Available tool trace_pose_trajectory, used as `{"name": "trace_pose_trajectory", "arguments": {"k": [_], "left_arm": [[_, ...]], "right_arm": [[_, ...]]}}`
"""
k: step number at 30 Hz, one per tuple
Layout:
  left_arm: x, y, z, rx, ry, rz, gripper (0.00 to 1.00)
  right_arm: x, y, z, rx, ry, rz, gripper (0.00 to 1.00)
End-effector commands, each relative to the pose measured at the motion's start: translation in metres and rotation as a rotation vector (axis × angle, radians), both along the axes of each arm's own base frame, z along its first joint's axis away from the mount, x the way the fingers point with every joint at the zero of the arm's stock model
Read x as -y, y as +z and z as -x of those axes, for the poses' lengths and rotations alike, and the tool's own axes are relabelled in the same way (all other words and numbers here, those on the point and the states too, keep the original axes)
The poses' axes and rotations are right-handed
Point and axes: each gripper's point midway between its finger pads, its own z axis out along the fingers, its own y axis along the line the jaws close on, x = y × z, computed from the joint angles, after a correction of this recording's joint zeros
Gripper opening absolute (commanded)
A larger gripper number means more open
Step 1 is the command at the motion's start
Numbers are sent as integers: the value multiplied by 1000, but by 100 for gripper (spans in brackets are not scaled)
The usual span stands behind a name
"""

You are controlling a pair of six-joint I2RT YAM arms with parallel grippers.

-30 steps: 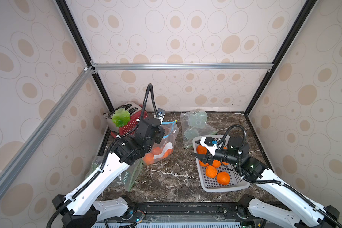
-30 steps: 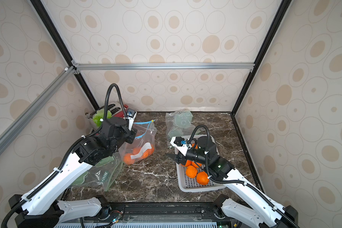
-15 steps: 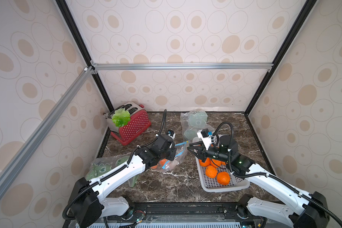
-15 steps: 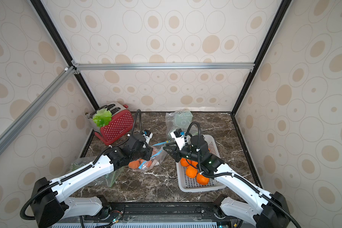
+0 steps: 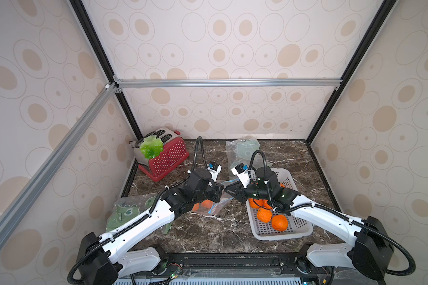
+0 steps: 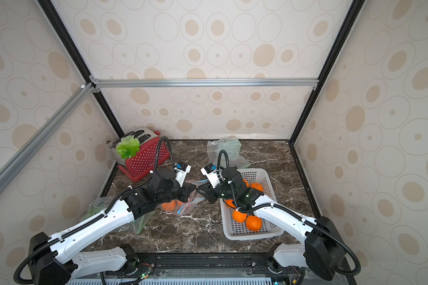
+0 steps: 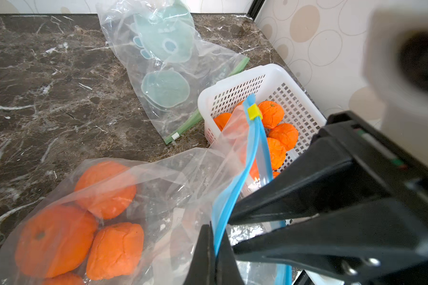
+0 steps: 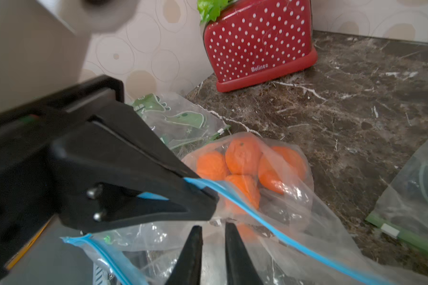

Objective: Open the zip-top bag and take out the orange
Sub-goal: Open the zipper of the food storage bag at the center of the board.

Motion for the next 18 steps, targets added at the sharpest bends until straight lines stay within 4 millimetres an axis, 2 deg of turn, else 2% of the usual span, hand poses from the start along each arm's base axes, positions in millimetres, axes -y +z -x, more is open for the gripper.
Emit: {"name": "trace_pose_trajectory", "arguments": {"k": [1,3,6,8,9,11,13,15,18], "left_arm": [[9,17,7,11,-38,74,0],[22,23,15,-3,-111,130,0],[34,27,26,-37,-189,179,0],[34,27,31,-36,-211,181,9],[30,27,31,-27,-203,168,17],[17,24,29,-12,-160,112,44],[-4,24,23,12,-69,38,63],[-26,31,17,67,12,-20,74],[-76,42,-1,157,238,-114,86]], "right_arm": [[-3,-24,19,-65,52,88,22],[-7,-37,30,-71,75,130,24],[-15,-46,36,-51,83,145,29],[-20,-46,27,-30,28,114,34],[-19,-46,21,-24,-10,99,36],[-15,-47,9,13,-83,81,37],[-11,-52,3,38,-120,82,37],[-6,-59,-1,52,-142,116,37],[-3,-65,3,71,-120,134,36]]}}
